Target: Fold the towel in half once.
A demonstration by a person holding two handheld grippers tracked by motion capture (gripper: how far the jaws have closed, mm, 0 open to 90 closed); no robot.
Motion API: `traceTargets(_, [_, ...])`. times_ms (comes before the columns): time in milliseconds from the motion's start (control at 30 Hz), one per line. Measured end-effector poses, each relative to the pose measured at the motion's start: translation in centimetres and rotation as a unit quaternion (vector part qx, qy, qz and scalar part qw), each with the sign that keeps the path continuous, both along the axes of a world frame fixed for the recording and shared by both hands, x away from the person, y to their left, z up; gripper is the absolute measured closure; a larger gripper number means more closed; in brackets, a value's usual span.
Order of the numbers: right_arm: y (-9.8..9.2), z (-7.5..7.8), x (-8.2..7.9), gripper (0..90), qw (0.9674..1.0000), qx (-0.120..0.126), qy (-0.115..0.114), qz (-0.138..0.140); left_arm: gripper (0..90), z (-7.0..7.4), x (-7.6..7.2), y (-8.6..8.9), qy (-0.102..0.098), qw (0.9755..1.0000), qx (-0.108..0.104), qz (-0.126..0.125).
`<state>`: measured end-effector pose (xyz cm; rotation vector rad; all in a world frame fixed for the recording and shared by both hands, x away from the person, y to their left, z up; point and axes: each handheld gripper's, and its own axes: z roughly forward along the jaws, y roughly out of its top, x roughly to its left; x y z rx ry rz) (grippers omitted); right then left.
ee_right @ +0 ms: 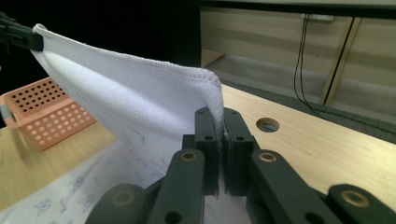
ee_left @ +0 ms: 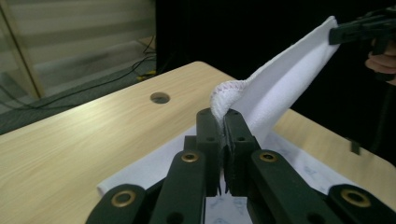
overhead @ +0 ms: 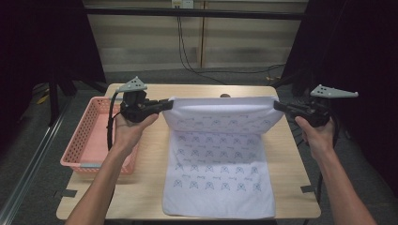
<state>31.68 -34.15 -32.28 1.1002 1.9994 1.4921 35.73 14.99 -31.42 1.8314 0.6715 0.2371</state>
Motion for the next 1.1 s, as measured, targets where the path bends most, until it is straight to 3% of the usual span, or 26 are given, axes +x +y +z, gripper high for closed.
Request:
traceTargets(100, [-0.2,-0.7,-1.7,86.8,0.9999,-0.006,0.0,0.01,87.0,-1.5,-1.6,0.1,0.007,0.9999,-0.004,-0.009])
traceTargets(133, [-0.3,-1.2,-2.1,86.8,0.9999,-0.007,0.004,0.014,87.0,-2.7,-2.4,0.1,0.014,0.9997,-0.004,-0.017])
traceTargets(200, [-0.2,-3.0,-3.7,86.8,0.9995,-0.016,0.018,0.022,87.0,-4.5,-3.5,0.2,0.024,0.9994,0.007,-0.022])
traceTargets(267, [-0.3,-4.6,-4.9,86.8,0.9989,-0.016,0.032,0.03,86.9,-6.5,-4.6,0.3,0.037,0.9983,0.032,-0.031])
traceTargets(367, [0.0,-7.3,-6.6,86.7,0.9975,-0.018,0.055,0.041,86.6,-9.1,-5.7,0.8,0.068,0.9964,0.035,-0.036])
traceTargets(433, [0.4,-9.2,-7.8,86.7,0.9957,-0.023,0.078,0.044,86.5,-10.4,-6.4,1.0,0.079,0.9952,0.039,-0.043])
traceTargets(467, [0.5,-9.8,-8.3,86.7,0.9951,-0.023,0.085,0.044,86.4,-11.1,-7.0,1.0,0.079,0.9943,0.056,-0.045])
traceTargets(533, [0.9,-11.7,-9.6,86.2,0.9921,-0.032,0.107,0.057,85.7,-12.3,-7.7,1.3,0.091,0.9936,0.045,-0.05])
traceTargets(633, [1.2,-13.4,-11.3,84.4,0.9865,-0.052,0.138,0.072,84.2,-13.9,-8.9,1.3,0.112,0.9901,0.056,-0.064])
traceTargets(700, [1.1,-14.1,-12.4,82.0,0.984,-0.068,0.146,0.076,83.1,-15.2,-10.0,1.5,0.132,0.9852,0.082,-0.072])
traceTargets(767, [1.2,-14.8,-13.0,81.8,0.9791,-0.094,0.162,0.08,83.7,-16.1,-10.8,1.6,0.152,0.9815,0.086,-0.077])
traceTargets(800, [1.4,-15.2,-13.2,80.8,0.9753,-0.105,0.173,0.087,83.7,-16.3,-11.0,1.5,0.149,0.9805,0.099,-0.082])
traceTargets(833, [1.5,-15.4,-13.3,80.1,0.9735,-0.106,0.18,0.094,83.5,-16.5,-11.1,1.4,0.145,0.9795,0.109,-0.087])
traceTargets(933, [1.9,-15.8,-13.8,76.5,0.9679,-0.121,0.192,0.109,81.9,-16.7,-11.2,1.3,0.159,0.975,0.114,-0.105])
traceTargets(1033, [1.9,-15.7,-14.4,70.2,0.9665,-0.124,0.193,0.115,77.1,-16.6,-11.8,1.0,0.155,0.9707,0.127,-0.133])
traceTargets(1067, [1.8,-15.6,-14.7,66.0,0.9659,-0.117,0.196,0.121,73.6,-16.4,-12.0,1.0,0.15,0.9707,0.129,-0.136])
traceTargets(1100, [1.7,-15.5,-15.0,64.1,0.9663,-0.112,0.195,0.125,71.2,-16.1,-12.1,1.2,0.151,0.9702,0.119,-0.148])
